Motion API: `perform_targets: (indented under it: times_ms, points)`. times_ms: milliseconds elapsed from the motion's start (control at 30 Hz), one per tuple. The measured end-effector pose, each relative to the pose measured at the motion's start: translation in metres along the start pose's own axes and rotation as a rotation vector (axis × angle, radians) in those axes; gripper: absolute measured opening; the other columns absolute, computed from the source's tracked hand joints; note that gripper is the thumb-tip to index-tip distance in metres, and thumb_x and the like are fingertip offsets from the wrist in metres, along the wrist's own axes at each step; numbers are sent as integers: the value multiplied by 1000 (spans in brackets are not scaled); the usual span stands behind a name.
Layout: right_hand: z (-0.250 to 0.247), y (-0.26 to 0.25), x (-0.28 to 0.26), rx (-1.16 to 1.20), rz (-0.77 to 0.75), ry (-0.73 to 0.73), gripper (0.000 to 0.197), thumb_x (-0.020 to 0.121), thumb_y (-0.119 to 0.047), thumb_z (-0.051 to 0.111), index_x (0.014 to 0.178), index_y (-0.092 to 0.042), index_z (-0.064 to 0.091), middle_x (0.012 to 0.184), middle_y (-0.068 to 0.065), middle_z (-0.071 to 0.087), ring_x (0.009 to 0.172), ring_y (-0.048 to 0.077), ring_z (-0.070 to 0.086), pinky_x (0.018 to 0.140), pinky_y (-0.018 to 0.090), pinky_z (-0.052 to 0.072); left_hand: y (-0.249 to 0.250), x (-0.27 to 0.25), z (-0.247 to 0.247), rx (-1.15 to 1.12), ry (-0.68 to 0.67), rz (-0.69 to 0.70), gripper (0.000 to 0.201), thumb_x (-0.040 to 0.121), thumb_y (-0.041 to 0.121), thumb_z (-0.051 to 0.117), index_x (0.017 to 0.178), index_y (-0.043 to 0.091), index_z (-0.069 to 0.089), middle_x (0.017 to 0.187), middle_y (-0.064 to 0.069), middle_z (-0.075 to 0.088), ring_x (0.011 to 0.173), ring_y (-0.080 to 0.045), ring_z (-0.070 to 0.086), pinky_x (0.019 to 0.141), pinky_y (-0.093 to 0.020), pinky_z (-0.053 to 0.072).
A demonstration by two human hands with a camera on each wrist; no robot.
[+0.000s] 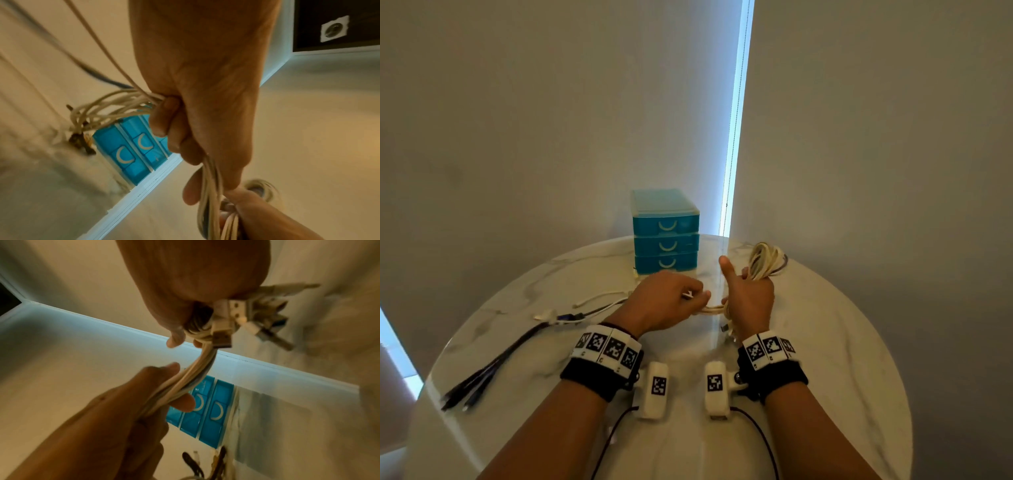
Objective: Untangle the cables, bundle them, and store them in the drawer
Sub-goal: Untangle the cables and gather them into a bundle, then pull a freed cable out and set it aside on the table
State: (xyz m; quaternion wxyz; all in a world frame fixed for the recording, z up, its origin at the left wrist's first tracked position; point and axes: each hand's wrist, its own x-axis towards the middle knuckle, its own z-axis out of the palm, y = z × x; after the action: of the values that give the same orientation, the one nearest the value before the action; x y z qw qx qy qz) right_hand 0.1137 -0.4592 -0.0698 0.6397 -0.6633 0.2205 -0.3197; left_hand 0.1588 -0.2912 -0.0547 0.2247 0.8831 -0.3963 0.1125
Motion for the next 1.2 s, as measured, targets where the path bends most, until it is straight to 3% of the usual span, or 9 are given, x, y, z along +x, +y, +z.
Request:
perform_targets:
  times_ms: [100,233,367,500,633,733,833,967,1200]
  points:
    - [3,4,-2,-245,-23,-290,68,91,-77,63,77,-10,65,70,16,72,66,30,74,58,35,52,7,-1,-4,-81,109,113,49,107,48,56,59,38,56,56,14,59,55,-4,57,58,-18,36]
    - [26,0,-17,-316,4,-685,34,116,-22,40,141,-4,55,127,22,68,102,20,63,95,29,53,9,-1,-10,-311,388,62,52,110,53,49,64,34,59,57,14,59,59,-3,59,61,-22,43]
    - [32,1,-27,47,268,-815,44,113,-58,29,112,-29,62,100,-6,69,82,6,68,69,22,59,10,0,-14,-210,397,-7,56,106,67,39,75,26,63,67,11,65,67,-4,63,65,-23,45]
    - [32,2,-24,98,569,-870,98,90,-93,7,94,-12,63,67,4,63,47,12,60,45,22,49,17,15,-34,-193,121,-84,60,95,81,36,99,29,65,90,8,74,82,-7,70,79,-33,59]
    - [38,-2,-23,120,645,-1010,104,81,-100,3,83,-10,55,51,2,55,37,12,49,41,17,40,18,39,-69,-130,-171,-163,69,102,74,35,105,13,68,87,-7,75,71,-14,68,66,-25,52]
    - [38,-2,-33,168,661,-1200,96,70,-106,39,77,-12,56,54,-2,49,40,9,44,39,16,38,22,53,-81,-3,-356,-173,77,105,71,33,97,4,70,77,-6,67,62,-14,59,62,-23,48]
    - [29,3,-30,237,636,-1401,52,73,-57,88,81,-17,56,59,-9,45,48,3,41,43,14,33,29,61,-84,142,-442,-133,67,102,74,36,92,16,69,81,0,67,73,-14,63,72,-28,47]
    - [21,2,-21,400,735,-1482,29,67,-24,77,83,-14,55,60,-7,45,50,6,42,42,15,33,28,67,-95,20,-418,-110,59,93,77,54,103,20,69,99,-6,77,87,-27,73,82,-35,58]
    - [11,8,-10,466,665,-1237,38,48,-21,76,78,-12,56,57,-3,41,47,11,39,39,21,35,28,70,-102,173,-526,-45,37,88,33,85,118,33,63,119,7,51,102,-15,52,90,-30,42]
